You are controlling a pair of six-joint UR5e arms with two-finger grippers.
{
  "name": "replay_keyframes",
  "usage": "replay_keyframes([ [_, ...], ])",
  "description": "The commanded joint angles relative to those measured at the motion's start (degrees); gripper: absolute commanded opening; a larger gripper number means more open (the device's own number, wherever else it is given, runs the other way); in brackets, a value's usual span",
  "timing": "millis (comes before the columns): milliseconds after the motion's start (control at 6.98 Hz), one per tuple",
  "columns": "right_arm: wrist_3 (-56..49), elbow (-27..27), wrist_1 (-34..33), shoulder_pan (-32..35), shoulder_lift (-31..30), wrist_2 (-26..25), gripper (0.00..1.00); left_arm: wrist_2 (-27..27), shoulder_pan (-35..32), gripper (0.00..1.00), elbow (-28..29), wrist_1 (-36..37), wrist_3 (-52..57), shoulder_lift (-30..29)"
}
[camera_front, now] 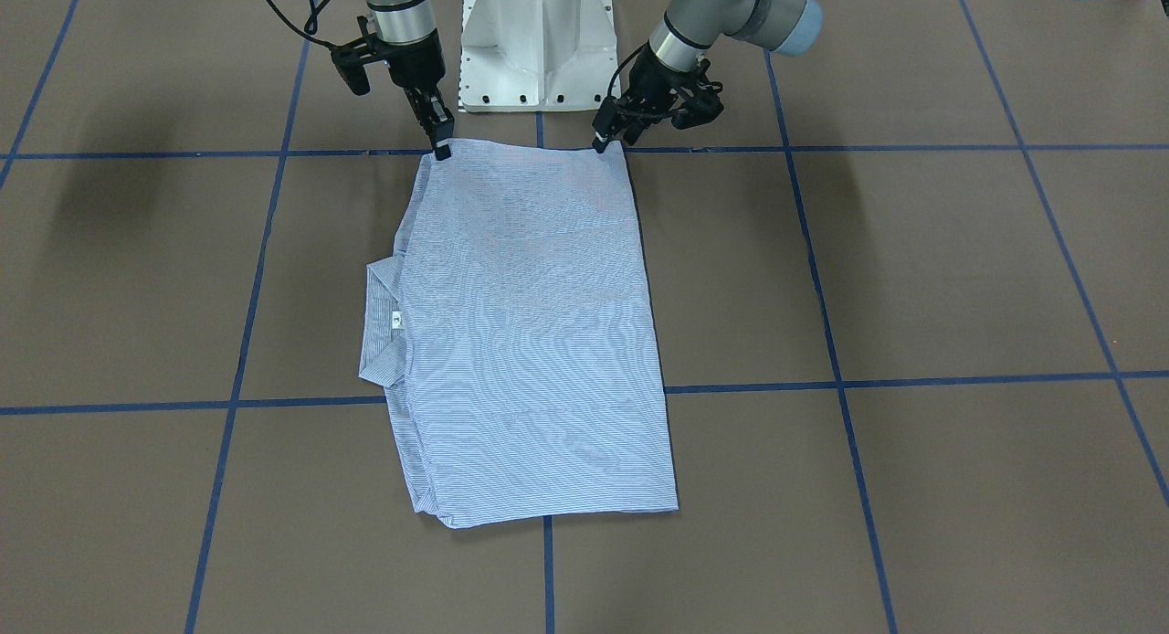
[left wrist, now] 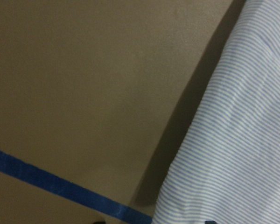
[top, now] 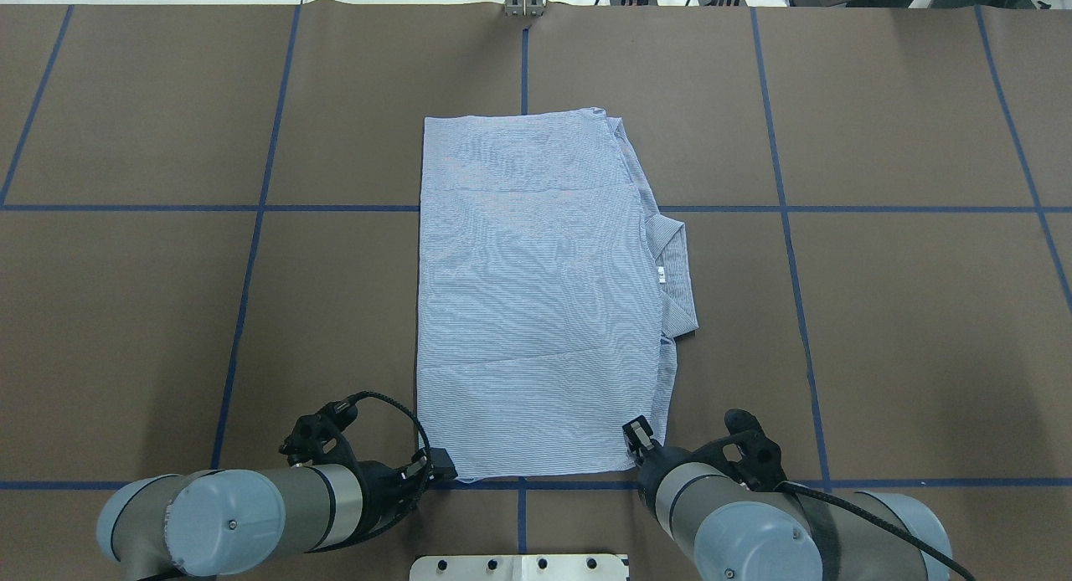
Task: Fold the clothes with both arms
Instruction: 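Lower the left gripper to the other near corner and grasp both corners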
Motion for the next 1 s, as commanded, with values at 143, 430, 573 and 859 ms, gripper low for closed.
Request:
replay_keyframes([
  [143, 0.0, 0.08, 0.0, 0.0, -0.06, -0.09, 0.0, 1.92, 0.02, 0.0, -0.27, 0.01, 0.0, 0.0],
  [430, 0.0, 0.08, 0.0, 0.0, -0.06, -0.09, 0.0, 2.01, -0.41, 0.36, -2.72, 0.01, 0.09, 0.79],
  [573, 0.0, 0.08, 0.0, 0.0, -0.06, -0.09, 0.0, 2.44, -0.33, 0.54, -3.78, 0.36, 0.09, 1.32],
  [859, 0.0, -0.01, 0.0, 0.0, -0.06, -0.09, 0.0, 3.59, 0.2, 0.54, -3.18, 0.89, 0.09, 1.5],
])
